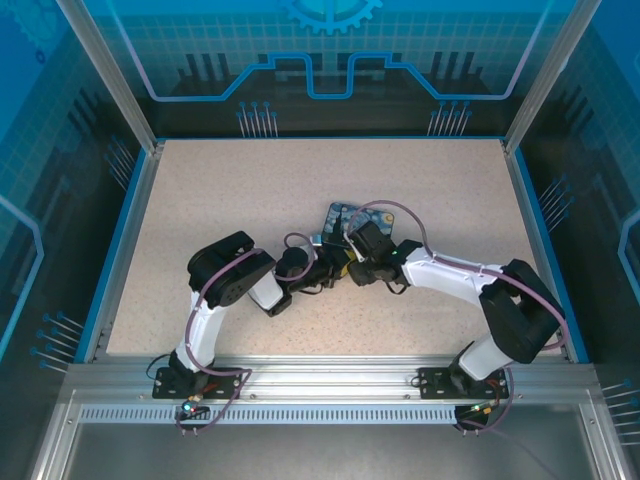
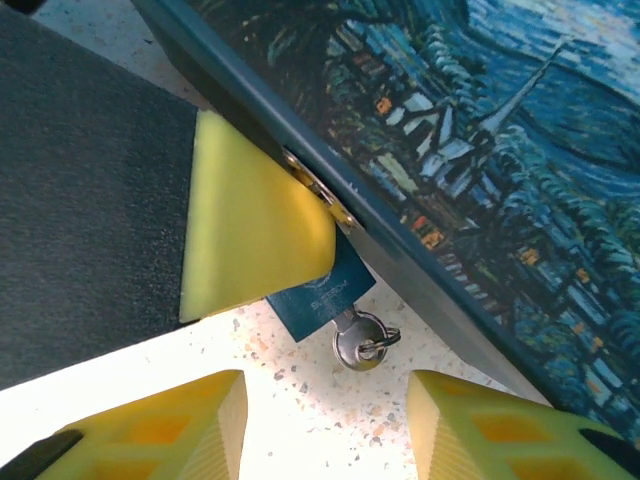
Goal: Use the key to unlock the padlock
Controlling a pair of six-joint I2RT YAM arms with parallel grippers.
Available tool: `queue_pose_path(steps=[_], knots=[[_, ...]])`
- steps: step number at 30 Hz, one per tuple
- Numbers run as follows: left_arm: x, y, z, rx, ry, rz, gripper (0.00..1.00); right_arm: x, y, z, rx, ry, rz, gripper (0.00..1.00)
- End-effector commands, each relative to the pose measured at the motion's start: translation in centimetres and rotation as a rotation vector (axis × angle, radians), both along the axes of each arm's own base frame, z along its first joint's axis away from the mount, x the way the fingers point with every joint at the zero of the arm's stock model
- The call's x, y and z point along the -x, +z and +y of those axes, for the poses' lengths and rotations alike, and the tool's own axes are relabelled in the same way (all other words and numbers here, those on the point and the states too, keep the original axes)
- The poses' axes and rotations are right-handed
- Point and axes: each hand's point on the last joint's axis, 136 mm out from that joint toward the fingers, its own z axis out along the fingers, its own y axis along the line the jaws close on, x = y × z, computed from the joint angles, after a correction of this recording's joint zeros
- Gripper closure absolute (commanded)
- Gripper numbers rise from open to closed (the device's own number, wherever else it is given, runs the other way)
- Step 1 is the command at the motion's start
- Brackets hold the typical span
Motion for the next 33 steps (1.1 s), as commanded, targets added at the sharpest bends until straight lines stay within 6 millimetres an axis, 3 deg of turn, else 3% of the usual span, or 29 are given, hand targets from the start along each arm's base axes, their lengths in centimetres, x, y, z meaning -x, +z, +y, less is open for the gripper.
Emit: queue_pose_path(steps=[1, 9, 15, 19, 28, 33], knots=[[1.1, -1.1, 0.0, -0.009, -0.039, 0.034, 1.00, -1.1, 0.4, 0.1, 0.093, 0.020, -0.062, 0.56], [1.1, -1.1, 0.1, -0.008, -0.045, 0.036, 1.00, -1.3, -0.4, 0.6, 0.246, 0.044, -0.150, 0.65], [1.3, -1.1, 0.0, -0.008, -0.050, 0.038, 1.00, -2.1, -0.6, 0.3, 0.324, -0.012, -0.224, 0.66], [1.2, -1.1, 0.0, -0.007, -0.049, 0.035, 1.00, -2.7, -0.4, 0.1, 0.339, -0.056, -0.259, 0.72], [1.3, -1.3, 0.1, -0.011, -0.052, 0.039, 1.00, -3.4, 0.8, 0.9, 0.292, -0.078, -0.277, 0.81], [1.4, -1.3, 0.1, -0.012, -0.052, 0.040, 1.00, -3.2, 1.3, 2.3, 0.206, -0.037, -0.239, 0.94]])
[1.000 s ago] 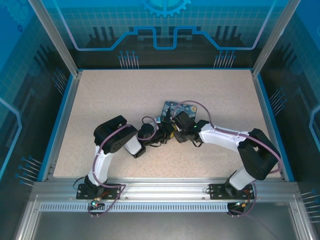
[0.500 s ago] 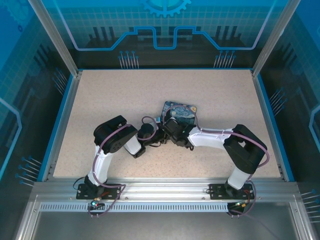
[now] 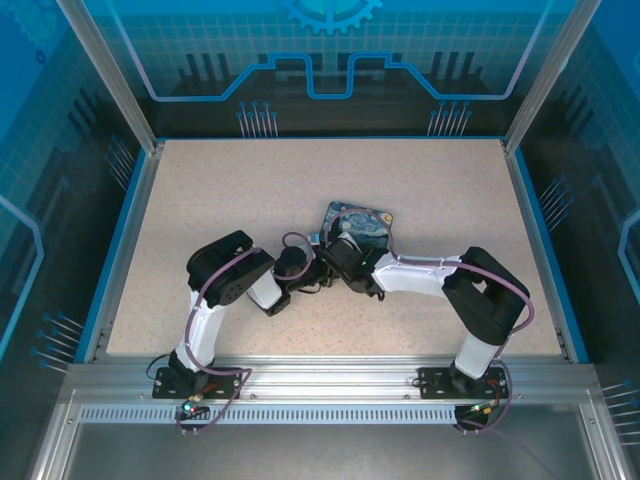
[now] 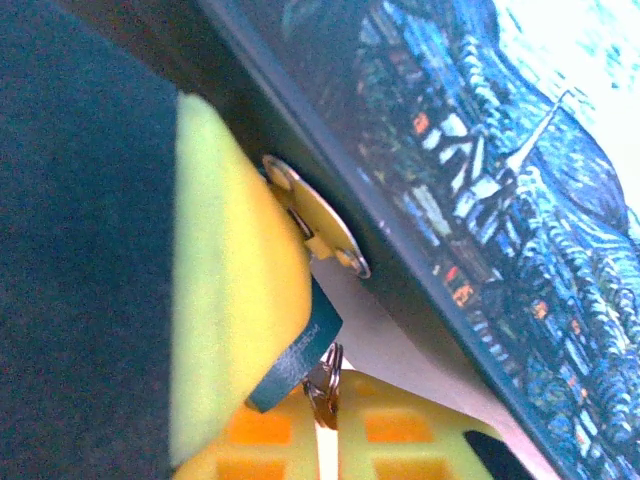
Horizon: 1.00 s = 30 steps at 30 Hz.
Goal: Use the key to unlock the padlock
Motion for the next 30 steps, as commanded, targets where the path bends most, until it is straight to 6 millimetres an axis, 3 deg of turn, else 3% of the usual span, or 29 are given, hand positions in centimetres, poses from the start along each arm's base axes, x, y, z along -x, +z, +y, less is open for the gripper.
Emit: queue_pose_path(steps=[1, 4, 6, 7, 10, 13, 15, 24, 30], knots=[[1.6, -1.3, -0.3, -0.013, -0.059, 0.039, 1.00, -1.6, 2.8, 2.7, -0.161, 0.009, -0.039, 0.97], [1.6, -1.4, -0.3, -0.016, -0.056, 0.041, 1.00, -0.9, 3.0, 3.3, -0.247, 0.039, 0.025, 1.00], [1.6, -1.4, -0.2, -0.017, -0.053, 0.042, 1.00, -0.4, 3.3, 3.6, -0.298, 0.050, 0.065, 0.95], [1.5, -1.5, -0.2, -0.017, -0.052, 0.041, 1.00, -0.1, 3.6, 3.6, -0.322, 0.054, 0.077, 0.88], [1.5, -1.6, -0.1, -0.022, -0.048, 0.042, 1.00, 0.6, 4.2, 3.0, -0.403, 0.033, 0.115, 0.53], [1.5, -1.9, 0.1, -0.030, -0.045, 0.043, 1.00, 0.9, 4.5, 2.0, -0.504, -0.017, 0.157, 0.37], [1.7, -2.0, 0.3, -0.040, -0.042, 0.039, 0.97, 0.9, 4.4, 1.3, -0.571, -0.057, 0.183, 0.35], [2.5, -1.5, 1.5, -0.072, -0.029, 0.007, 0.57, 1.2, 3.7, 1.0, -0.773, -0.129, 0.291, 0.34], [3.3, -0.7, 2.5, -0.088, -0.018, -0.021, 0.49, 2.4, 4.6, 1.5, -0.845, -0.125, 0.319, 0.34]])
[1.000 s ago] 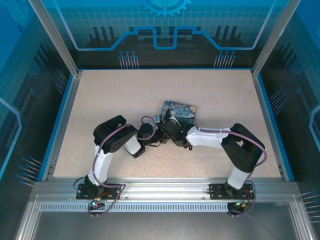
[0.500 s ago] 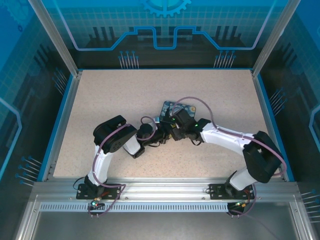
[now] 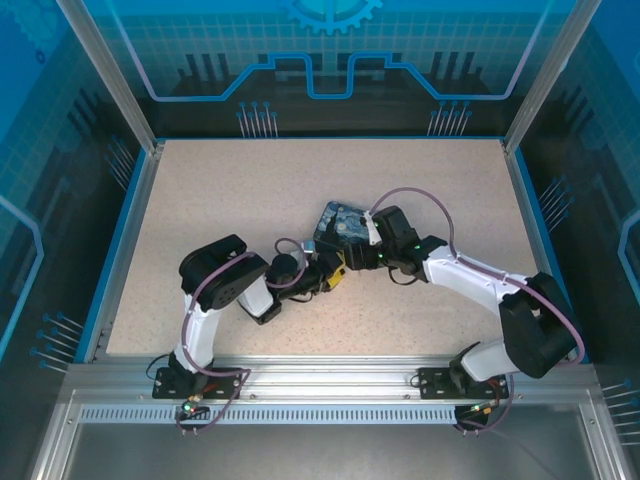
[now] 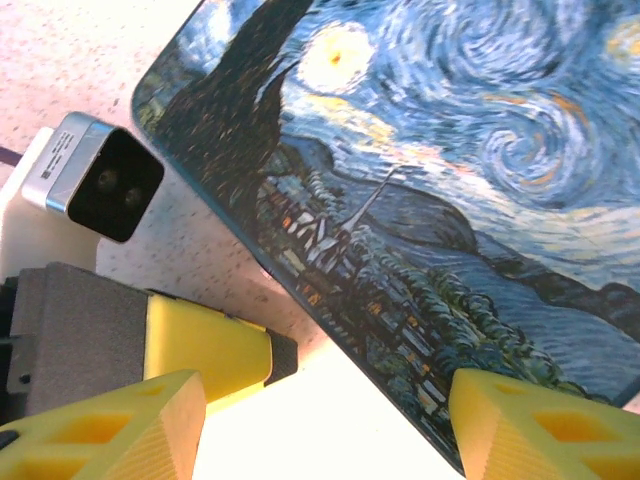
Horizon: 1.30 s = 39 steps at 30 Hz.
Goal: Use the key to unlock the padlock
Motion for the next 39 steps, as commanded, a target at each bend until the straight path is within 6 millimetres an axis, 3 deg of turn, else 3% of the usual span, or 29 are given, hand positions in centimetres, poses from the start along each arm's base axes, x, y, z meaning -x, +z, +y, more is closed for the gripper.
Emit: queue_pose_path(steps=[1, 11, 16, 24, 29, 35, 39], knots=[[0.8, -0.3, 0.8, -0.046, 0.005, -0.007, 0.48, 2.3, -0.6, 0.2, -0.064, 0.013, 0.094, 0.33], [0.8, 1.6, 2.4, -0.078, 0.047, -0.058, 0.46, 4.8, -0.8, 0.6, -0.140, 0.032, 0.149, 0.33], [0.4, 2.7, 2.3, -0.133, 0.029, -0.089, 0.46, 4.8, -1.2, -0.5, -0.122, -0.011, 0.131, 0.30], [-0.4, 3.3, 2.8, -0.249, 0.021, -0.113, 0.46, 4.9, 2.7, -0.6, -0.188, -0.008, 0.050, 0.30], [-1.2, 4.1, 4.2, -0.330, 0.047, -0.139, 0.45, 6.0, 3.9, -0.5, -0.205, 0.019, 0.042, 0.29], [-2.1, 6.9, 6.4, -0.499, 0.074, -0.213, 0.38, 8.1, 2.0, 1.2, -0.203, 0.074, 0.091, 0.29], [-2.7, 9.8, 8.0, -0.655, 0.088, -0.283, 0.26, 8.8, 0.0, 2.4, -0.190, 0.090, 0.125, 0.29]])
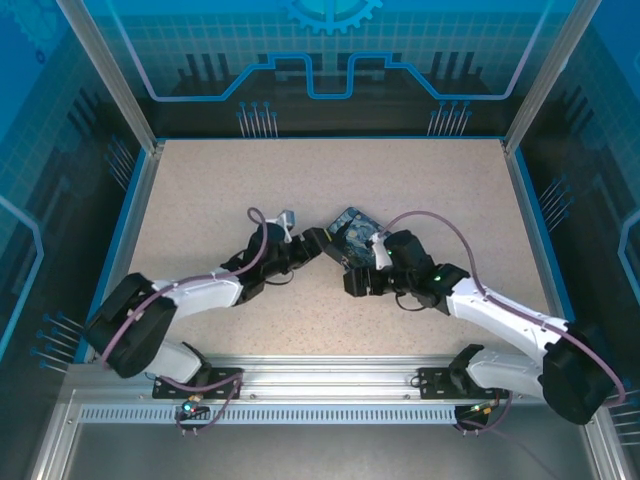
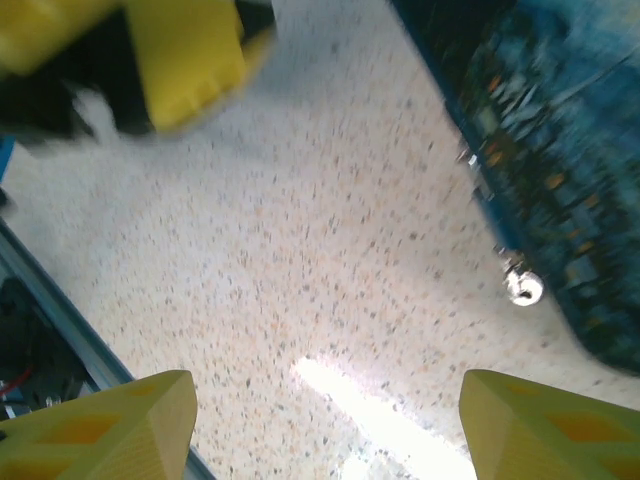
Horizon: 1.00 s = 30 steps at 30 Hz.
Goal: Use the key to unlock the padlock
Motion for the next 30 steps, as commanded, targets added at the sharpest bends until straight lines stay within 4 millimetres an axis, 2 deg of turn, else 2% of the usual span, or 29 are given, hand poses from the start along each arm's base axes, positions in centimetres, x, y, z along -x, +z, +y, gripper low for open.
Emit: queue_pose_path(steps=[1, 3, 8, 11, 17, 21, 23, 25, 30], knots=[[-0.4, 1.5, 2.4, -0.238, 0.015, -0.059, 0.17, 0.8, -2.3, 0.9, 0.012, 0.005, 0.049, 0.29], [-0.7, 2.7, 3.0, -0.280, 0.021, -0.082, 0.01, 0.5, -2.9, 1.1, 0.017, -0.003, 0.055, 0.30], [-1.5, 4.4, 3.8, -0.359, 0.030, -0.102, 0.01, -1.2, -3.1, 0.9, 0.038, -0.040, 0.030, 0.30], [-1.8, 4.4, 3.9, -0.395, 0.030, -0.087, 0.01, -3.0, -3.0, 0.1, 0.044, -0.080, 0.023, 0.30], [-2.1, 3.9, 4.6, -0.423, 0.069, -0.085, 0.01, -7.8, -2.6, -3.0, 0.047, -0.206, 0.014, 0.30], [-1.9, 3.7, 5.0, -0.405, 0.102, -0.067, 0.01, -11.0, -2.0, -3.8, 0.000, -0.246, 0.011, 0.31], [-1.8, 3.6, 4.8, -0.405, 0.086, -0.056, 0.01, -11.5, -1.8, -3.5, -0.024, -0.232, 0.006, 0.32], [-1.7, 3.6, 4.6, -0.417, 0.069, -0.046, 0.01, -11.3, -1.7, -3.2, -0.041, -0.208, 0.001, 0.33], [-1.8, 3.8, 4.4, -0.429, 0.051, -0.056, 0.01, -9.4, -3.3, -3.3, -0.061, -0.185, 0.021, 0.37]])
